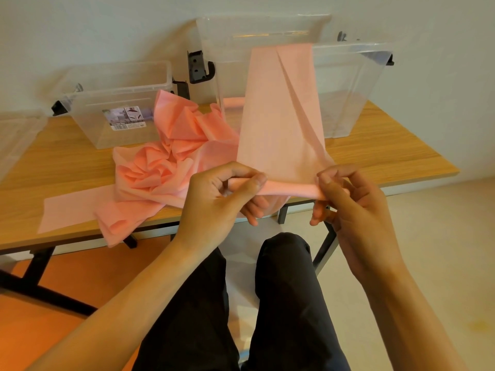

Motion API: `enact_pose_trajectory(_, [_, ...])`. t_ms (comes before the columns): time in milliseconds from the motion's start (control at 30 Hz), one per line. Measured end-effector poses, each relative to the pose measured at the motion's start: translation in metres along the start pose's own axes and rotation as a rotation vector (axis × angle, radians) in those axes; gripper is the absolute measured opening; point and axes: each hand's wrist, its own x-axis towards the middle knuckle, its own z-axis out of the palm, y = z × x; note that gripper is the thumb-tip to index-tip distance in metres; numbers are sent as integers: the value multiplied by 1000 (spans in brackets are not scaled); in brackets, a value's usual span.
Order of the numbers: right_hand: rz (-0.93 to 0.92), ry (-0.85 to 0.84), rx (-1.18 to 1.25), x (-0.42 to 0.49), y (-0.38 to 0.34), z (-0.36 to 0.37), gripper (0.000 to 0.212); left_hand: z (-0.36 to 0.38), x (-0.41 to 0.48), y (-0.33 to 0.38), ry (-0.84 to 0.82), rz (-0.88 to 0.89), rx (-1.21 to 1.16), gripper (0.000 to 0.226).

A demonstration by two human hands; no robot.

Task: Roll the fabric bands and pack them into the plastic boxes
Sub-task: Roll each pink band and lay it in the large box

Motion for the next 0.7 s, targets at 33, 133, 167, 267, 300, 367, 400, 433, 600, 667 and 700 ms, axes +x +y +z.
enact_pose_trajectory(33, [-6,-6,-2,-1,0,0,27,-1,0,0,-6,4,0,16])
enact_pose_trajectory(133, [-28,-21,-19,-3,-1,0,30,-4,0,1,-63,28,23,18])
enact_pose_trajectory(167, [-33,-20,-37,-3,-2,-1,36,-5,1,2,-79,35,39,17])
enact_pose_trajectory(267, [-59,-16,-75,-6,-3,-4,43,-7,2,1,-78,43,67,13])
enact_pose_trajectory(300, [-72,-22,-76,-6,-5,-5,43,-8,3,0,-73,48,66,9])
enact_pose_trajectory(367, [-101,-28,-78,-6,-9,-4,41,-8,4,2,-61,67,66,8])
enact_pose_trajectory(400, [-119,-31,-79,-4,-12,-4,39,-8,5,5,-57,83,68,7])
enact_pose_trajectory(433, [-139,-37,-81,-2,-17,-3,37,-8,7,9,-55,103,68,6])
enact_pose_trajectory(600, [-205,-46,-99,16,-55,10,25,-11,30,45,-65,175,38,8])
enact_pose_trajectory(667, [-197,-25,-91,26,-72,17,26,-14,42,61,-92,184,58,6])
enact_pose_trajectory(700, [-191,-23,-90,30,-82,20,27,-15,48,70,-93,186,62,4])
